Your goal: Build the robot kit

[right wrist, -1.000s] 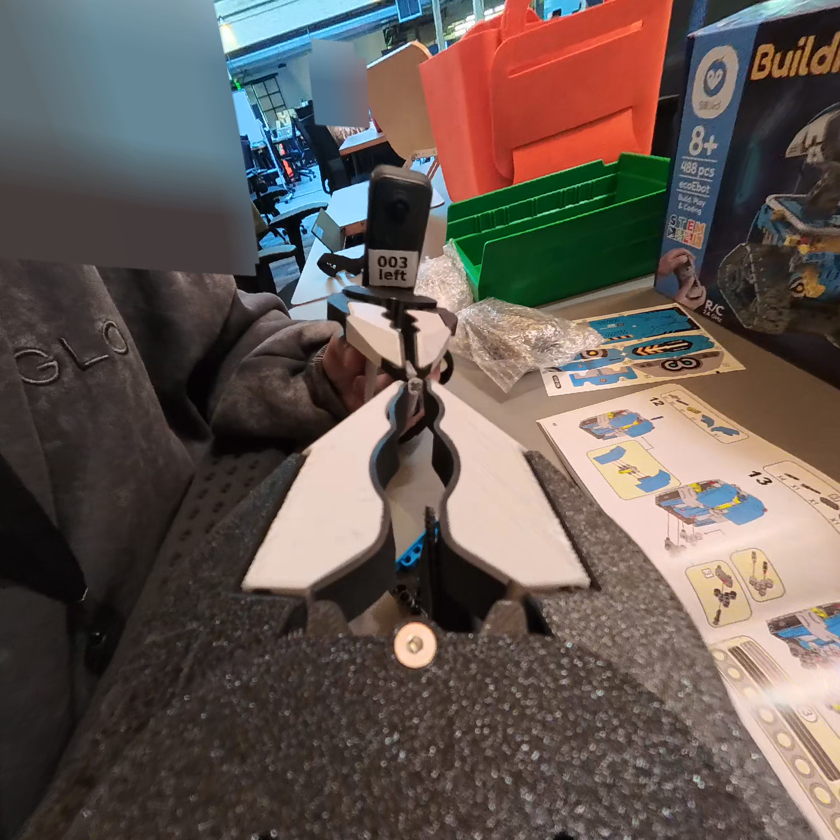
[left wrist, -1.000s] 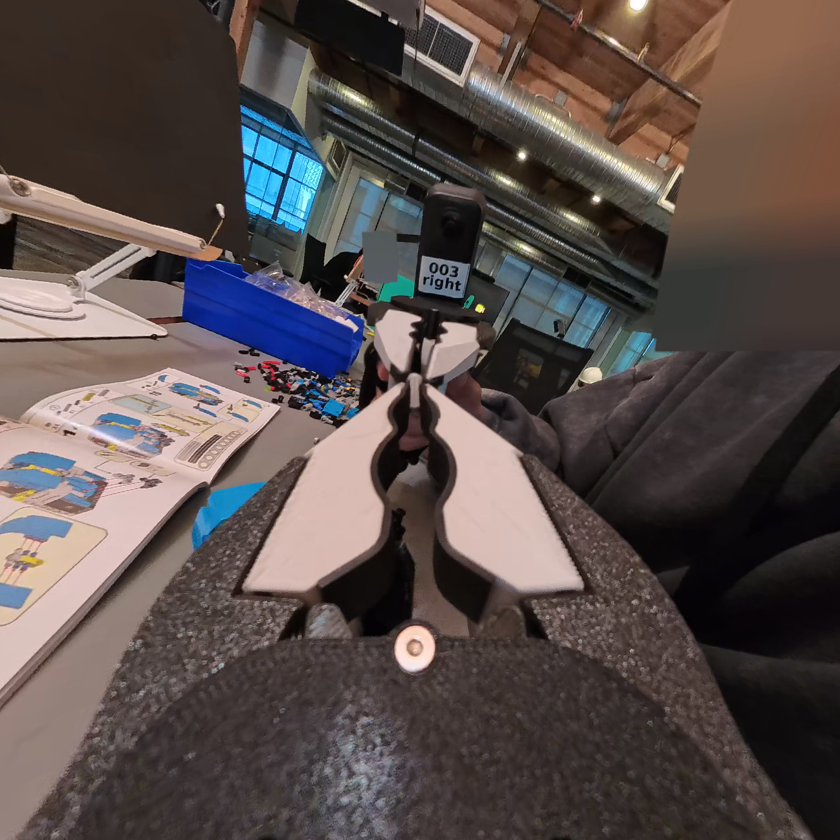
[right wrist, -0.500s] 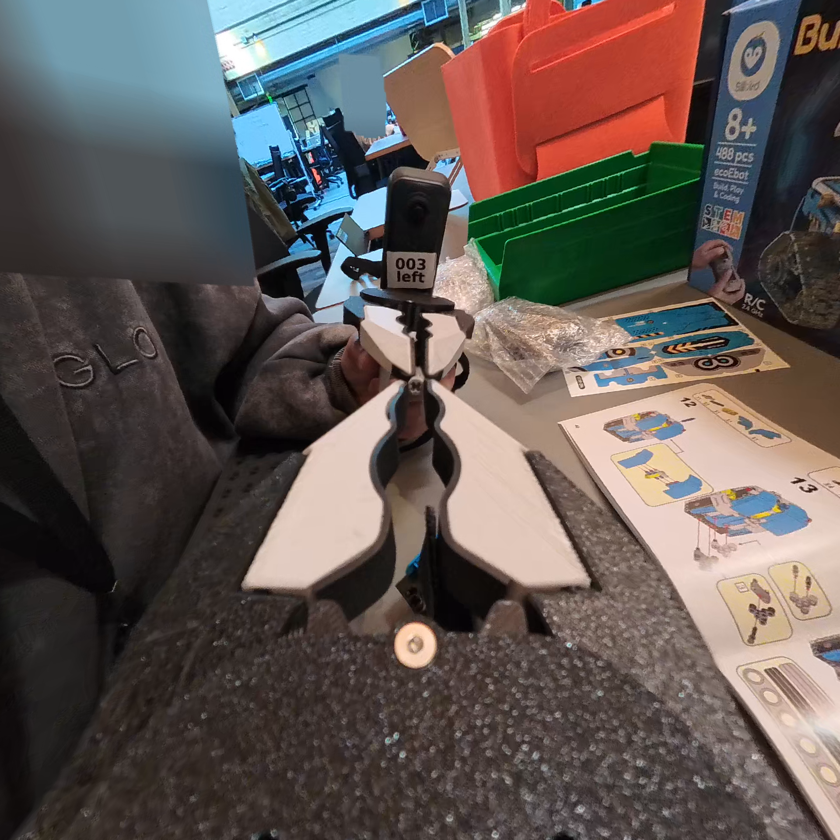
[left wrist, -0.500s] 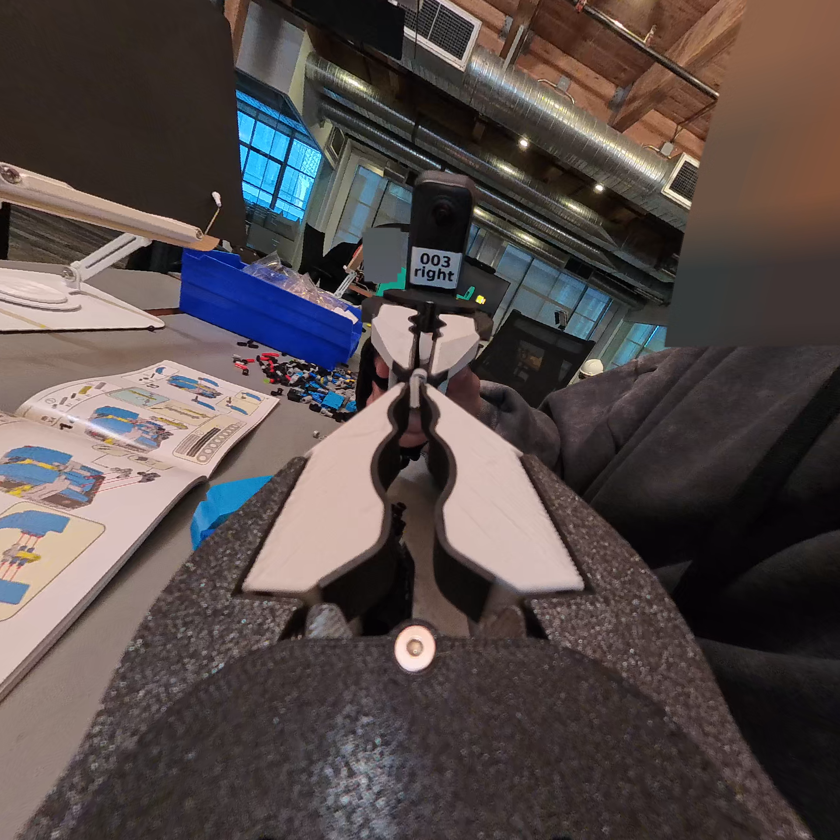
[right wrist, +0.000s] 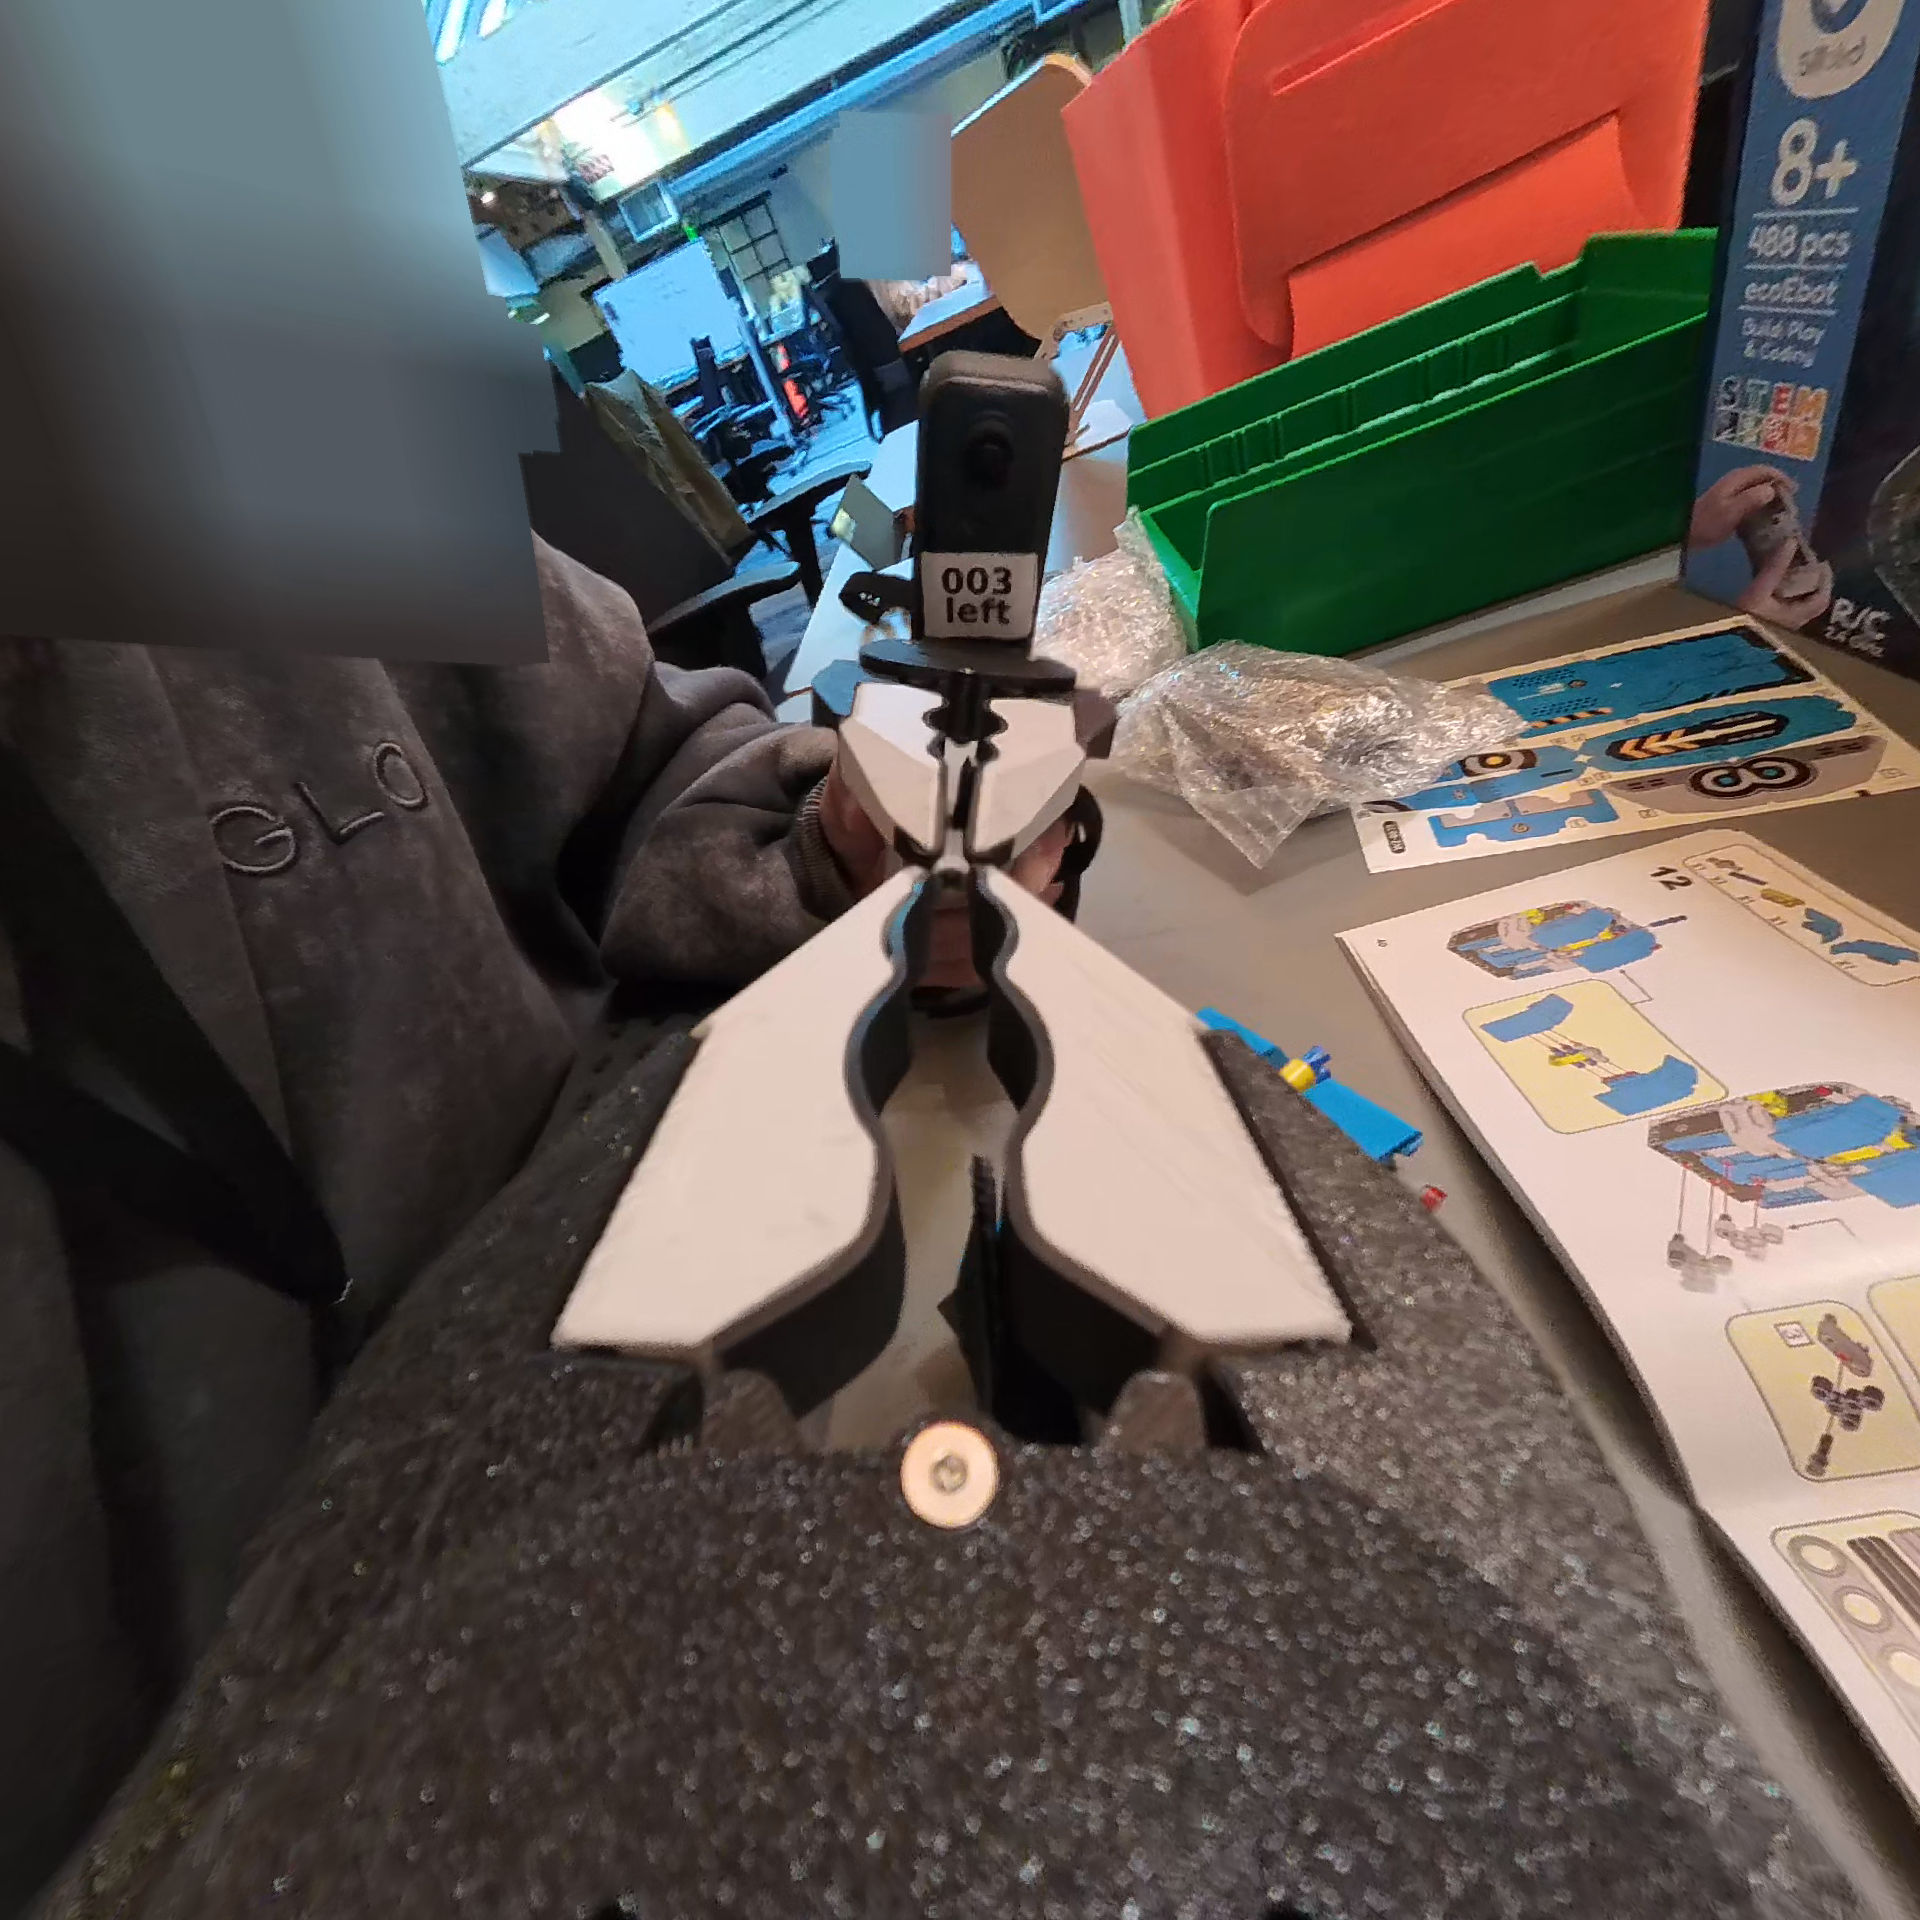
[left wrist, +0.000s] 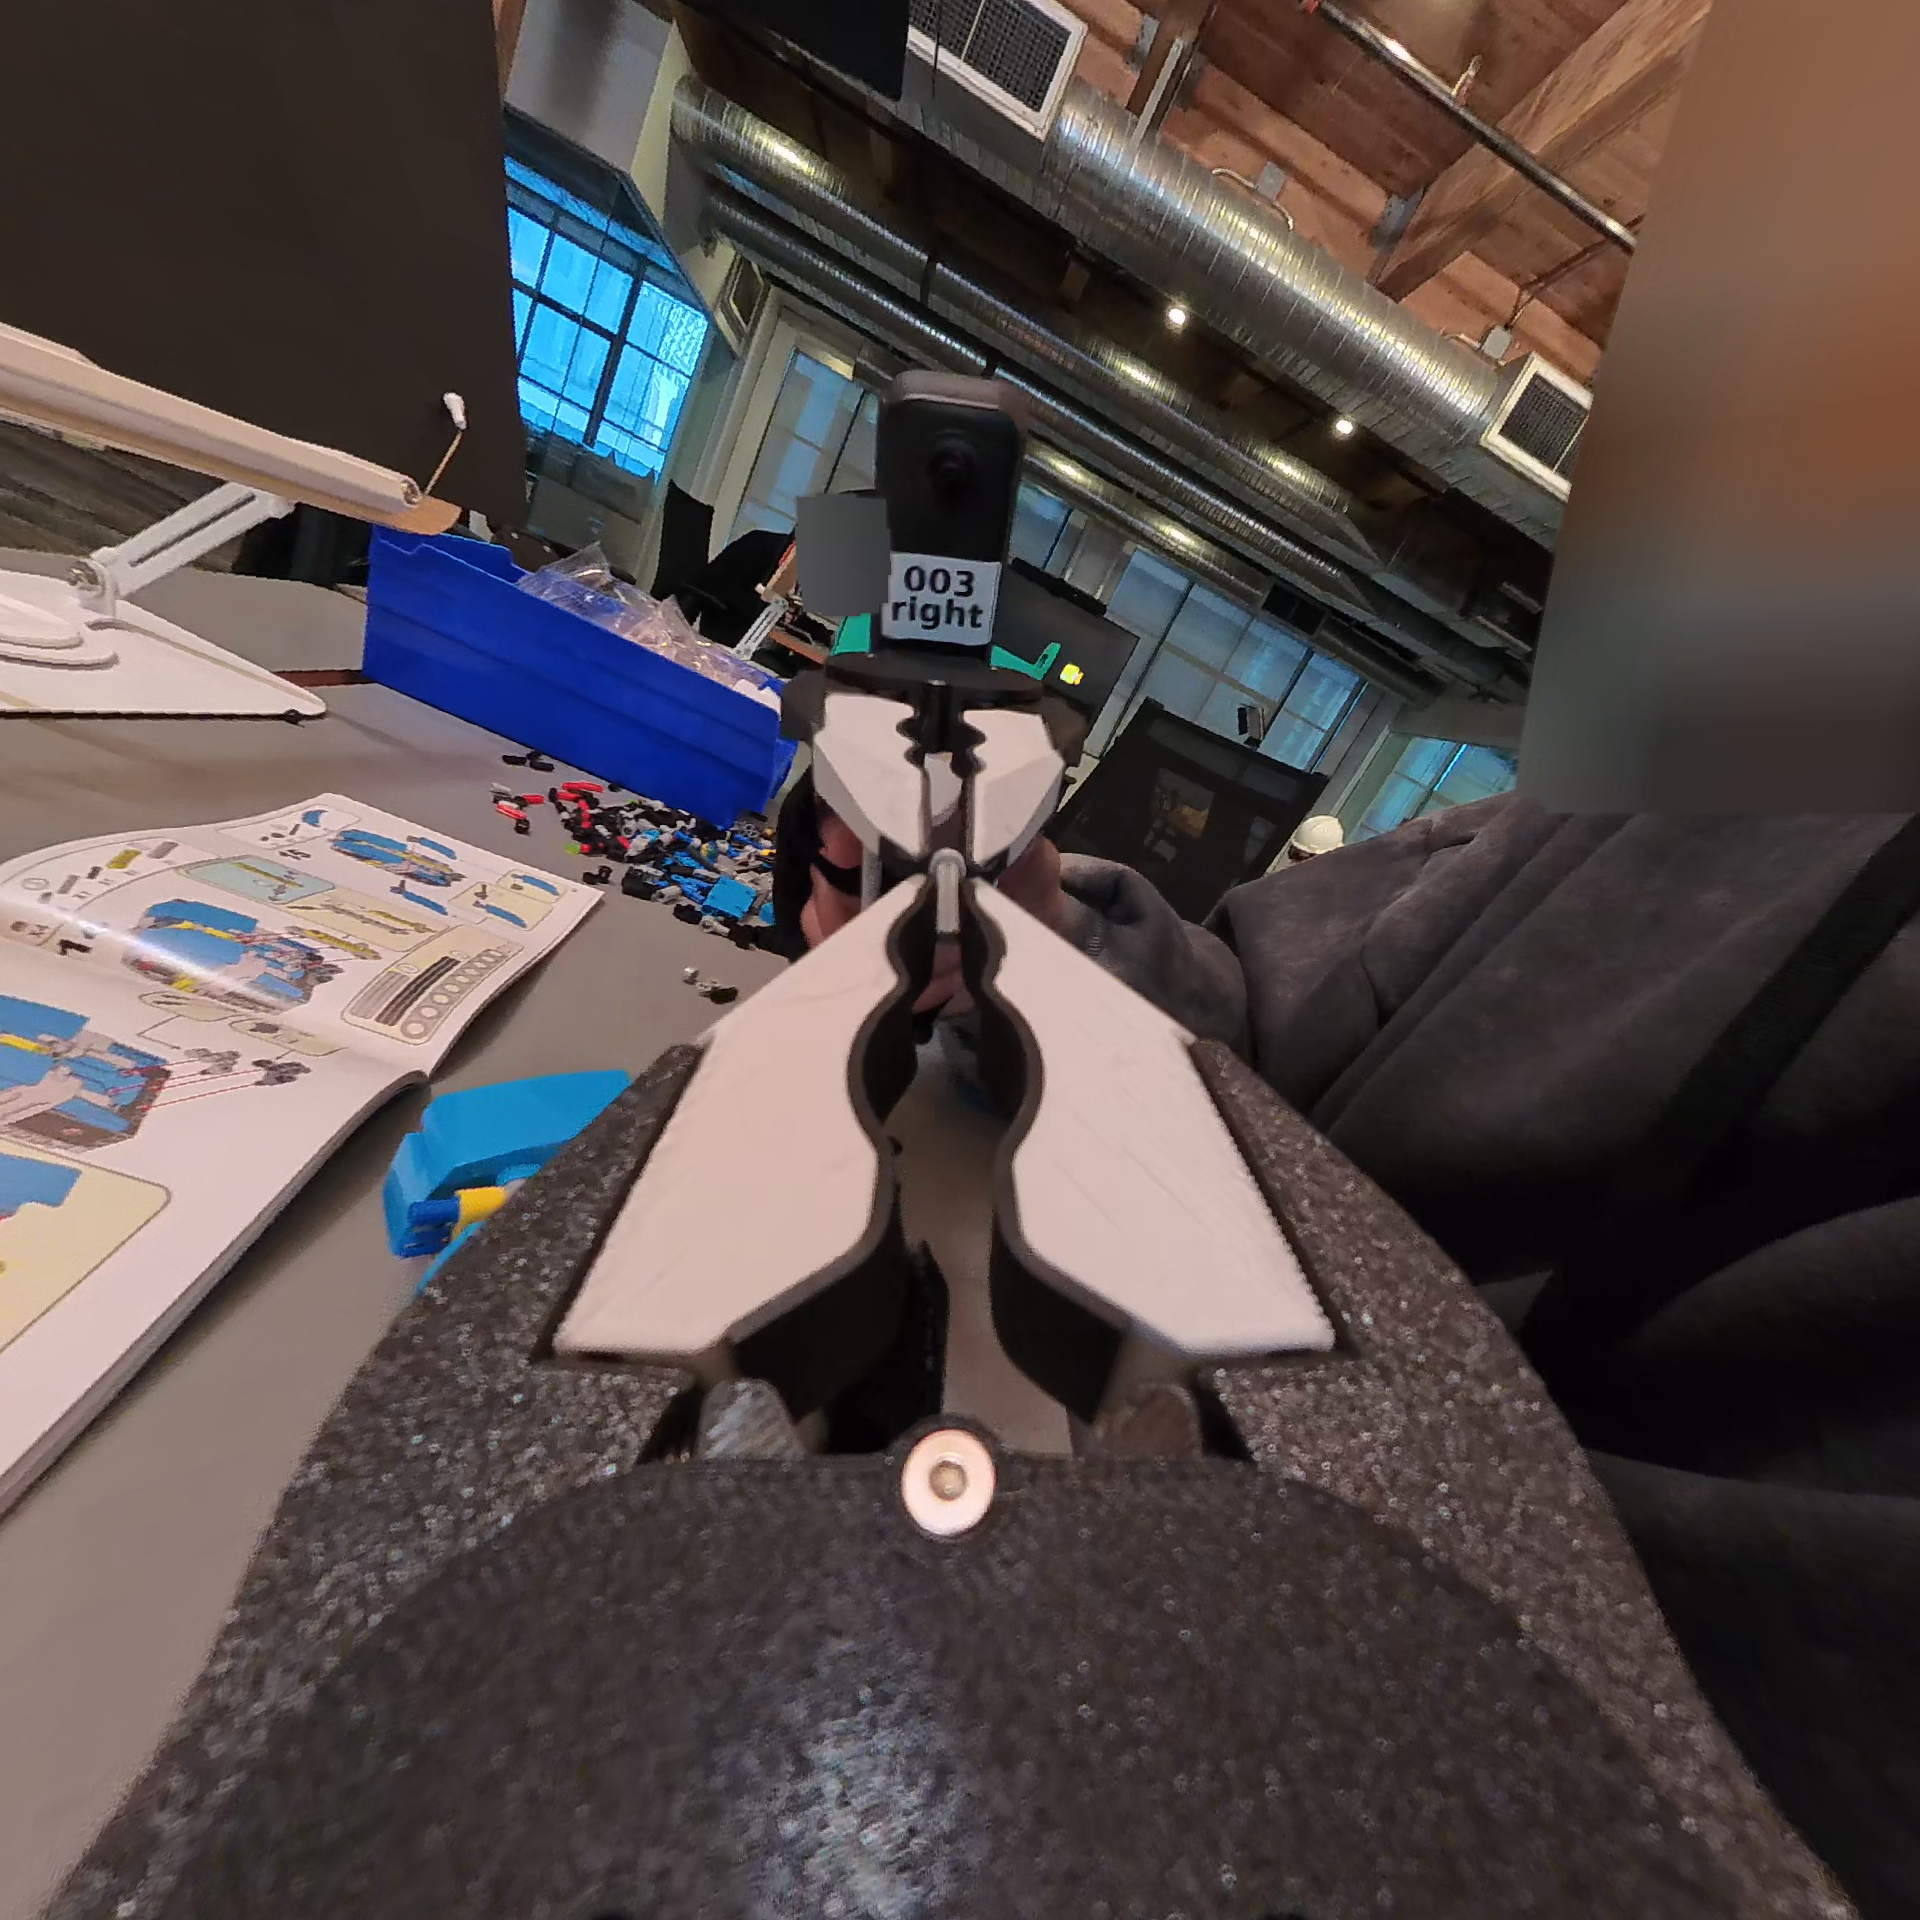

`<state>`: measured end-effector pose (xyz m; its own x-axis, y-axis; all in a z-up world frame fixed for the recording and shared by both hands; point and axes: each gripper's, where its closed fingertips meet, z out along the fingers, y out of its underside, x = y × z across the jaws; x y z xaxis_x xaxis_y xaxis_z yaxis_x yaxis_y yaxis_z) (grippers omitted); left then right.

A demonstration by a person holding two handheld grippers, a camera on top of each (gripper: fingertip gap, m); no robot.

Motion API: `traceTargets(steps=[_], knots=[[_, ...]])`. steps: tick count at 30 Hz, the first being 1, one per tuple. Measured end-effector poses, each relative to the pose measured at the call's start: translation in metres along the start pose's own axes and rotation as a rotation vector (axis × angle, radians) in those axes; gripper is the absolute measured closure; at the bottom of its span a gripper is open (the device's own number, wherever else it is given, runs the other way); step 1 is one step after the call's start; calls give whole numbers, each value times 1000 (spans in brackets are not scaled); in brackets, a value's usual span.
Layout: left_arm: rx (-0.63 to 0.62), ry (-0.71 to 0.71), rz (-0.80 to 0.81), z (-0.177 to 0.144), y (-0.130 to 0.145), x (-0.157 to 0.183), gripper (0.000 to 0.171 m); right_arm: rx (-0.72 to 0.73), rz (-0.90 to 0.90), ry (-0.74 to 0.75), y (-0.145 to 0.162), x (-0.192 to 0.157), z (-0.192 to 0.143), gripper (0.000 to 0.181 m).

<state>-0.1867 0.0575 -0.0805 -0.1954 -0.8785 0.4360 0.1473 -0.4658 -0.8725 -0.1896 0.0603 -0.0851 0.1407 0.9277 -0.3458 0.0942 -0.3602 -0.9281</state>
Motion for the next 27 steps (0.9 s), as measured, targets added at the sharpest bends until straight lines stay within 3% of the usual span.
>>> traceTargets(steps=[7,18,27], knots=[[-33,-3,20,1,3,0,169,-3,8,-14,1,-1,0,175],[-230,4,38,4,32,-1,169,-226,-109,47,31,-4,-5,176],[-399,-49,88,3,58,-9,169,-490,-283,196,59,3,-5,177]])
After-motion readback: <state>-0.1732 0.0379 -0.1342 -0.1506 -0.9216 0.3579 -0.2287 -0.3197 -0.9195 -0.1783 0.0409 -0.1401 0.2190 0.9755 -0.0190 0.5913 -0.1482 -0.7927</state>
